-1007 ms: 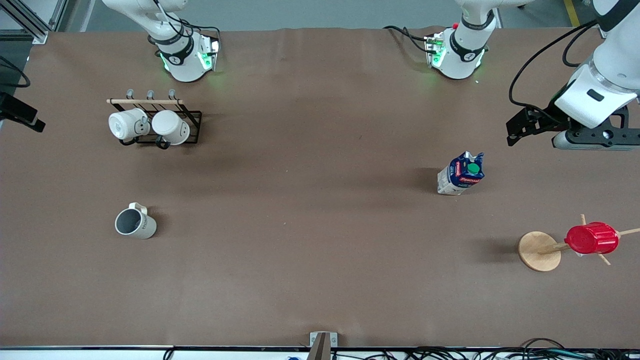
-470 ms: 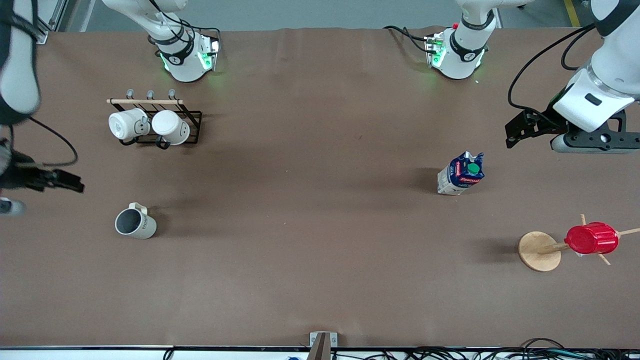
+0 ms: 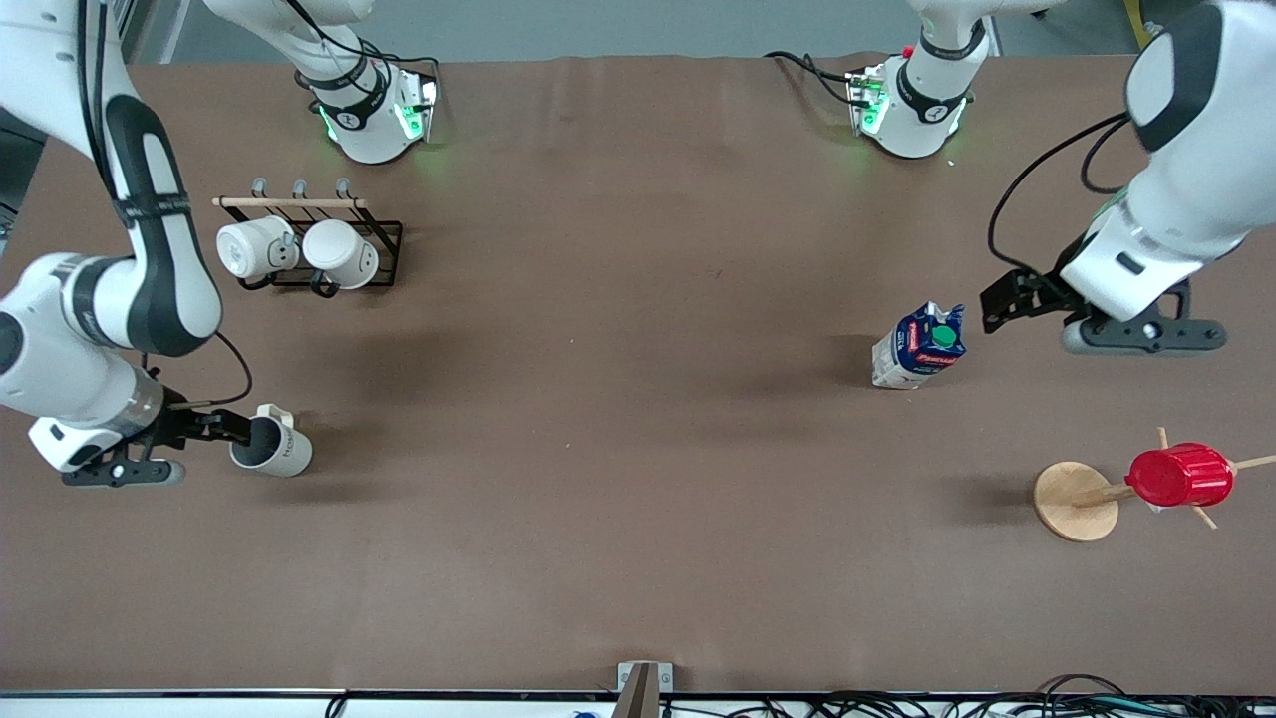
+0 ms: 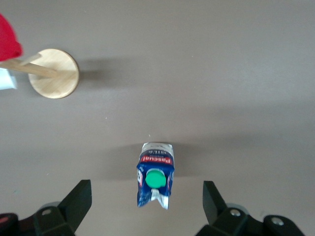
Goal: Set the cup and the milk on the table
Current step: 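Grasp the grey mug with the right gripper while the left grasps milk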
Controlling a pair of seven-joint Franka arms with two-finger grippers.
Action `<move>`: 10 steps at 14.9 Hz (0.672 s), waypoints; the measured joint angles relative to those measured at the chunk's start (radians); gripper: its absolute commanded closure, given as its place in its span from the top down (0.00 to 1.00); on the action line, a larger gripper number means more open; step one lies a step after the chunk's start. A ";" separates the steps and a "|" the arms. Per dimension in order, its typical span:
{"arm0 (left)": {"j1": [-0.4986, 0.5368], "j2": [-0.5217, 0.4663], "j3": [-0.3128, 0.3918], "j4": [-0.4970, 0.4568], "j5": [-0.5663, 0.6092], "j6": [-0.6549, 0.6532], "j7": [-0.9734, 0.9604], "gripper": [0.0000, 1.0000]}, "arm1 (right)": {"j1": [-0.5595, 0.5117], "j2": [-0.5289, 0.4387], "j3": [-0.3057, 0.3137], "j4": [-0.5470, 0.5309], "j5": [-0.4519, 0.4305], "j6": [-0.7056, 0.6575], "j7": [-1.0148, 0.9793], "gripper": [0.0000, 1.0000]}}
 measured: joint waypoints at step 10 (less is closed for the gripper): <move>-0.002 0.052 -0.005 -0.234 0.000 0.162 0.015 0.98 | -0.015 0.048 -0.001 -0.081 0.000 0.149 -0.031 0.40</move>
